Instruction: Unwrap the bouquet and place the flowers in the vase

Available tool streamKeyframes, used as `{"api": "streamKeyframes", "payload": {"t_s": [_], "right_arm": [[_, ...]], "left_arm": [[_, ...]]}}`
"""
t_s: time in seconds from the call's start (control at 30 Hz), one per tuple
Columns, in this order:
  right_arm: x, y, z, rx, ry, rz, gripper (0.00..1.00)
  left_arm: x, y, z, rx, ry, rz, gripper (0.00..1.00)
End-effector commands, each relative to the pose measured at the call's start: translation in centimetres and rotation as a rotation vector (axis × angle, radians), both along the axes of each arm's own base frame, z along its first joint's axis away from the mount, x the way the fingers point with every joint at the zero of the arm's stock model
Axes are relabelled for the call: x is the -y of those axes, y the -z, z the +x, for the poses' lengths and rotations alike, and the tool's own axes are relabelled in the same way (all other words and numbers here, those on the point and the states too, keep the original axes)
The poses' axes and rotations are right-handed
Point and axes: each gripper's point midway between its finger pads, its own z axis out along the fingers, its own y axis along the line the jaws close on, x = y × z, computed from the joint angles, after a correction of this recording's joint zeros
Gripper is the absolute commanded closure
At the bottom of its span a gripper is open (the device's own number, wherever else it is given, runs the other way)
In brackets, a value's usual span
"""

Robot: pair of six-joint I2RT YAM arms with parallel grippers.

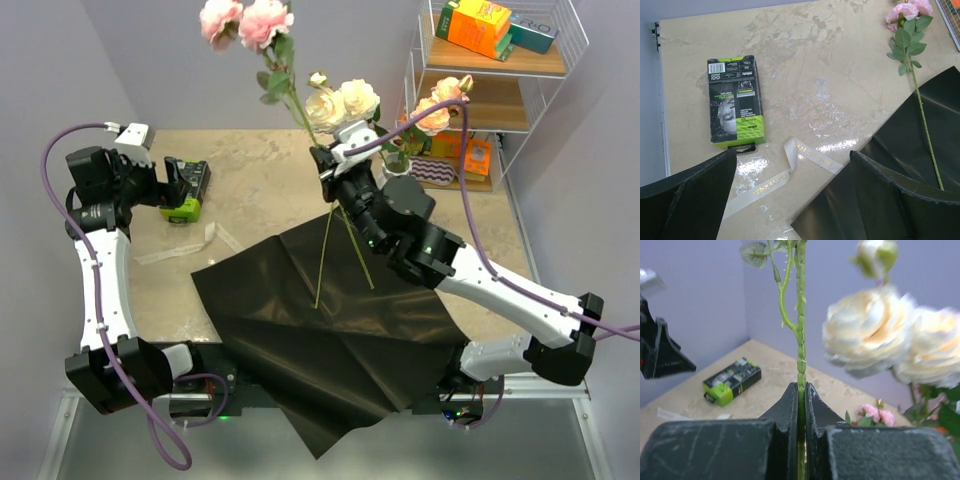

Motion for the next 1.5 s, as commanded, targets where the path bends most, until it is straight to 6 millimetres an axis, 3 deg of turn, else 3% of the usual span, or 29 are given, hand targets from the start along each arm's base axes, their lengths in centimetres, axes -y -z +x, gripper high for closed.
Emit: {"api": "streamKeyframes", "payload": {"t_s": [0.0,0.13,0.23,0.33,0.43,0.47,0.67,0.9,1.47], "right_arm": [[3.2,-8.7,-1.8,0.172,0.009,0.123,1.00],[7.5,-14.9,-2.5,0.368,0.145,0.262,1.00],[11.3,-18.1,-3.5,0.540,0.286,0.327,1.00],[14.2,-20.0,-3.5,0.673,0.437,0.325,1.00],[16.8,-20.6,-1.4,0.708,0.554,0.320,1.00],[18.8,-20.7,-0.5,0.723,0.610,0.344,1.00],[24.0,-19.0,3.3,0.746,0.845,0.420,1.00],[25.0,-16.3,6.1,0.731,0.887,0.466,1.00],[24.0,-11.4,10.6,0.739,0.933,0.432,1.00]], "left_arm": [[0.6,0.3,0.0,0.018,0.046,-0.020,0.01],[0.9,1.7,-0.1,-0.008,0.065,-0.030,0.01],[1.1,1.6,-0.2,0.001,0.076,-0.027,0.01],[1.0,1.7,-0.2,0.006,0.081,-0.012,0.01],[1.0,2.1,-0.3,-0.004,0.091,-0.001,0.01],[1.0,2.3,-0.3,-0.009,0.094,-0.001,0.01],[1.5,2.7,-0.6,-0.014,0.148,0.009,0.01],[2.1,2.9,-0.6,-0.016,0.208,0.016,0.01],[2.1,4.8,0.7,-0.051,0.270,0.006,0.01]]}}
